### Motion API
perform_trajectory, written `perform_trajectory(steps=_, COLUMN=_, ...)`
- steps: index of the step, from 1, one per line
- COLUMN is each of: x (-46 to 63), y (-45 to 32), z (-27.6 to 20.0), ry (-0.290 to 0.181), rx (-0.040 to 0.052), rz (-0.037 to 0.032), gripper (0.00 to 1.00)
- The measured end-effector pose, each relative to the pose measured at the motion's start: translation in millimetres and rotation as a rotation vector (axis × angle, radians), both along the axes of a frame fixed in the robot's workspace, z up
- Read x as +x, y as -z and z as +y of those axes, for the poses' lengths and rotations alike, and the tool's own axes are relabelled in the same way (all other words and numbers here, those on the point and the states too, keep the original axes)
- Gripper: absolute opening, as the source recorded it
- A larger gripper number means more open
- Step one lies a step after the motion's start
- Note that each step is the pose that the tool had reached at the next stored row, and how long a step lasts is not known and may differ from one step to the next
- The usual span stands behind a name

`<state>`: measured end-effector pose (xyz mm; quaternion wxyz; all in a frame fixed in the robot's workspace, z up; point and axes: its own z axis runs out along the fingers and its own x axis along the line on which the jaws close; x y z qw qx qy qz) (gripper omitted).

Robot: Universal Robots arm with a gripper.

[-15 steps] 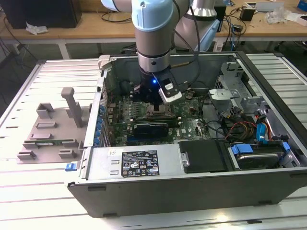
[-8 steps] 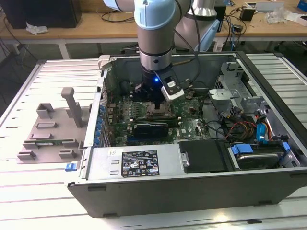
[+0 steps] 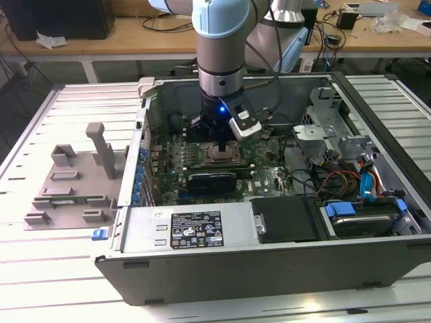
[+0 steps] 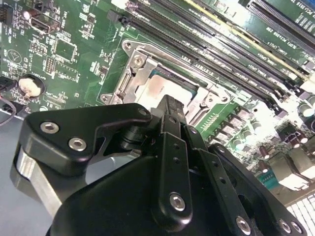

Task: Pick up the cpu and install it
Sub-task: 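Install the second cpu locking lever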

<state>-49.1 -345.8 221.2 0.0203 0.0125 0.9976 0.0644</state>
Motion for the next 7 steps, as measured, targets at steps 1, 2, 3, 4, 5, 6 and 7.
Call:
perform_trajectory(steps=1, x=0.0, y=-1.9, z=0.0, ry=0.000, rx=-0.0019, rz=0.0007, gripper=0.11)
perform_trajectory(steps=2, x=0.0, y=-3.3, z=0.0, ry=0.000, rx=-0.0031, rz=0.0008, gripper=0.11)
perform_trajectory(steps=3, x=0.0, y=-4.0, z=0.1, ry=0.000, rx=-0.0039, rz=0.0006, gripper=0.11)
perform_trajectory(steps=4, x=0.0, y=-4.1, z=0.1, ry=0.000, rx=-0.0042, rz=0.0007, gripper=0.11)
perform_trajectory(steps=5, x=0.0, y=-4.1, z=0.0, ry=0.000, rx=-0.0043, rz=0.0007, gripper=0.11)
perform_trajectory(steps=6, x=0.0, y=-4.1, z=0.0, ry=0.000, rx=-0.0043, rz=0.0007, gripper=0.11)
perform_trajectory(steps=7, x=0.0, y=-4.1, z=0.0, ry=0.000, rx=-0.0043, rz=0.0007, gripper=0.11)
